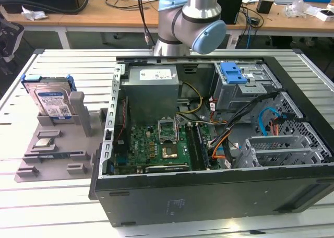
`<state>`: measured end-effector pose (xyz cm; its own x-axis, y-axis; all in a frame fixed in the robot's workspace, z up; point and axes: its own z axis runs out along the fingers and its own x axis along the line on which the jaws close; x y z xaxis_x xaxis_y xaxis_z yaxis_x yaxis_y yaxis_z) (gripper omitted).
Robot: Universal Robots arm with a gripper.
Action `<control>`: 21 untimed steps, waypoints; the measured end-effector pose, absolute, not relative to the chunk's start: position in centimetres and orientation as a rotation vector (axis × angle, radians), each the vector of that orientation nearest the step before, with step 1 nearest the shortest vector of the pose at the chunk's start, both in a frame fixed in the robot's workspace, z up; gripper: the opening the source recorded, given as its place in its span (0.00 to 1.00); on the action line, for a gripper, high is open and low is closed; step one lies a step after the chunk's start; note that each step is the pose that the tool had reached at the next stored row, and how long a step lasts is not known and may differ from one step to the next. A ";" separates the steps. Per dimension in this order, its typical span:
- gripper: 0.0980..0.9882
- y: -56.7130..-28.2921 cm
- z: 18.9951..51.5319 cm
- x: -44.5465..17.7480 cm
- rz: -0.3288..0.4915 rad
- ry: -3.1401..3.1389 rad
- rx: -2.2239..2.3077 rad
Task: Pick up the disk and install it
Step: 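Pick up the disk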
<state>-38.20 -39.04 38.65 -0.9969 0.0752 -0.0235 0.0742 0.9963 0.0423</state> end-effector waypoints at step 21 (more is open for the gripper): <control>0.00 -39.0 38.7 -38.2 0.068 3.117 -0.128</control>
<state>-38.21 -39.03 38.65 -0.9964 -0.0812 -0.0235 -0.0822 0.9957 0.0424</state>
